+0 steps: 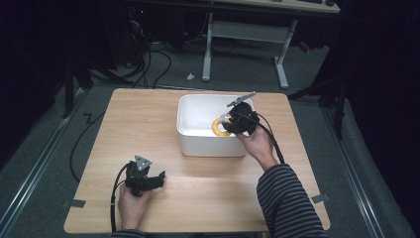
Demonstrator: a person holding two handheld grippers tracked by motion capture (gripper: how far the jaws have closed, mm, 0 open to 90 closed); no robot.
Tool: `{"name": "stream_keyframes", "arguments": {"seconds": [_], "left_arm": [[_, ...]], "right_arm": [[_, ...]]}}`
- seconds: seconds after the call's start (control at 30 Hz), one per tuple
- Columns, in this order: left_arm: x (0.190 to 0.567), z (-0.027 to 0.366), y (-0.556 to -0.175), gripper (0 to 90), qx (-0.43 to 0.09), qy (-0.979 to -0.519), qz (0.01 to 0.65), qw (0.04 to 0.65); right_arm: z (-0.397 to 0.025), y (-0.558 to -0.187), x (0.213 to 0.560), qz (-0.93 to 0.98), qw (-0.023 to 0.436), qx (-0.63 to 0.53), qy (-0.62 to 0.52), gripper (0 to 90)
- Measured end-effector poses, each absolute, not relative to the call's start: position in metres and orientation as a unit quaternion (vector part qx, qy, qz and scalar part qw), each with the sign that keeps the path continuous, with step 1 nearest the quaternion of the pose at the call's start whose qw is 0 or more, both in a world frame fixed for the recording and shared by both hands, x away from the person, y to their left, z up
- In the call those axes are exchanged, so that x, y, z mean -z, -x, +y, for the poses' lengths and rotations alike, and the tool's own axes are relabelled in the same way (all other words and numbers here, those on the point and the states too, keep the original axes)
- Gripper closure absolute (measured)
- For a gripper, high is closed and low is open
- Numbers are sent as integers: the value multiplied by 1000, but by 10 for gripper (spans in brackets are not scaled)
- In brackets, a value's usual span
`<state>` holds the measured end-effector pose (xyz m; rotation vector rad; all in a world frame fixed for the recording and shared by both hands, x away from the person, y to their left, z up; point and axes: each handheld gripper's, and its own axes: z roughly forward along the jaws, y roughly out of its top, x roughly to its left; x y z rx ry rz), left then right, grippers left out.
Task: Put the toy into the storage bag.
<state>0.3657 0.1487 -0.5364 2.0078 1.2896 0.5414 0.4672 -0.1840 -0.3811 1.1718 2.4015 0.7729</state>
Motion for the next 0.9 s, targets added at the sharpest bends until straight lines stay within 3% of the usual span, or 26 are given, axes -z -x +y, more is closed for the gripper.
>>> {"name": "stream_keyframes", "arguments": {"seconds": [0.7,0.77,0.8,0.9], "left_arm": [[537,149,-366,184,-208,-771,495,341],[537,149,-366,184,-208,-771,495,341],[536,149,-366,184,-208,-772,495,340],[537,149,-366,182,-208,-772,495,341]], "right_arm": [[-183,-473,390,852,151,-266,-425,646],[-183,-474,390,852,147,-265,-428,626],[-184,-475,391,852,140,-264,-430,554],[-184,-474,390,850,145,-262,-433,519]]}}
